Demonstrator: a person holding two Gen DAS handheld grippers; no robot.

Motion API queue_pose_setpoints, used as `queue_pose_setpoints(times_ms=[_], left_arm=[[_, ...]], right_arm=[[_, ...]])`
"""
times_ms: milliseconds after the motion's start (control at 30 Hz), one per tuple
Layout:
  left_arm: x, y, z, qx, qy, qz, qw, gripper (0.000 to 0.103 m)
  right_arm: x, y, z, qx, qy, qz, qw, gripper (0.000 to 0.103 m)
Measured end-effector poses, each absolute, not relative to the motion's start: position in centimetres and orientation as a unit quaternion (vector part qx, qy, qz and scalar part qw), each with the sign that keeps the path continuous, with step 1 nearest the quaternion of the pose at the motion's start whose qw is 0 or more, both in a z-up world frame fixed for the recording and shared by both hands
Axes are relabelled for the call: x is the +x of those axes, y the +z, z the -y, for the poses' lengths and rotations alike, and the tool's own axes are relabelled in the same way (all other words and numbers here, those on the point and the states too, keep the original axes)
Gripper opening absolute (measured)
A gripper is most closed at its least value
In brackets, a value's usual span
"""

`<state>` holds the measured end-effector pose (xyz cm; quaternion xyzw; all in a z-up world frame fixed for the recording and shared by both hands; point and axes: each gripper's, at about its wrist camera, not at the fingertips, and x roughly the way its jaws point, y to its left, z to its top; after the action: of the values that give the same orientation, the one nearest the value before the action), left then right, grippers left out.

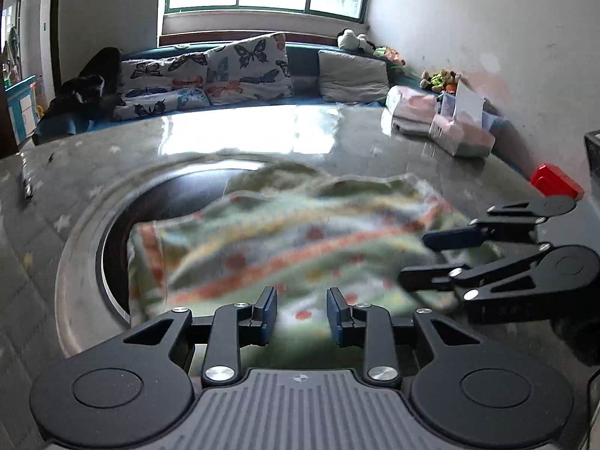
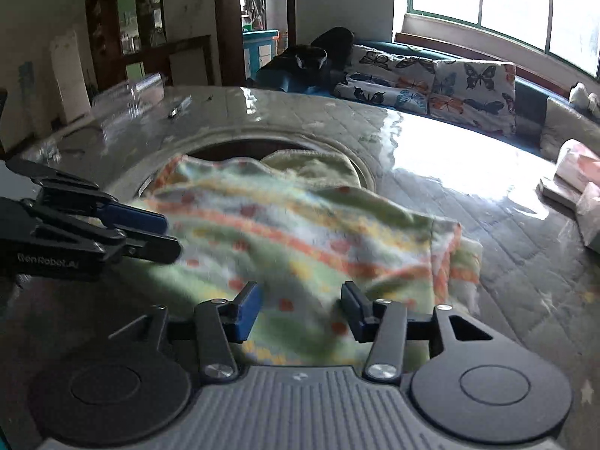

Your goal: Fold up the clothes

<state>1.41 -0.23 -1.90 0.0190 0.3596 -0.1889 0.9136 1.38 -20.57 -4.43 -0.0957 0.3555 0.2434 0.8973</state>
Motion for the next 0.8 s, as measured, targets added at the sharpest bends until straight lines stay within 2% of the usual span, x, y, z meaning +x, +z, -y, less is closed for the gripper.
queue_pose_setpoints(times_ms=[267,533,800], left_arm=[[-0.1,-2.4,-1.4,0.008,-0.176,-0.358,0.917,0.038],[-0.1,-1.4,-3.2,-0.018,-0.154,-0.351,0.923,0.045],[0.1,-2.4,-5.0,-0.025,-0.133,-0.365,0.921,0.048]], right_arm=[[-0.1,-4.1,22.2,-0.094,0.240,-0.367,0.894,0.051],[2.1,-2.1,23.2,-0.064,0.226,-0.338,0.911,0.059],[4.7,-4.3,26.6,-0.005,0.164,-0.373,0.913,0.060]])
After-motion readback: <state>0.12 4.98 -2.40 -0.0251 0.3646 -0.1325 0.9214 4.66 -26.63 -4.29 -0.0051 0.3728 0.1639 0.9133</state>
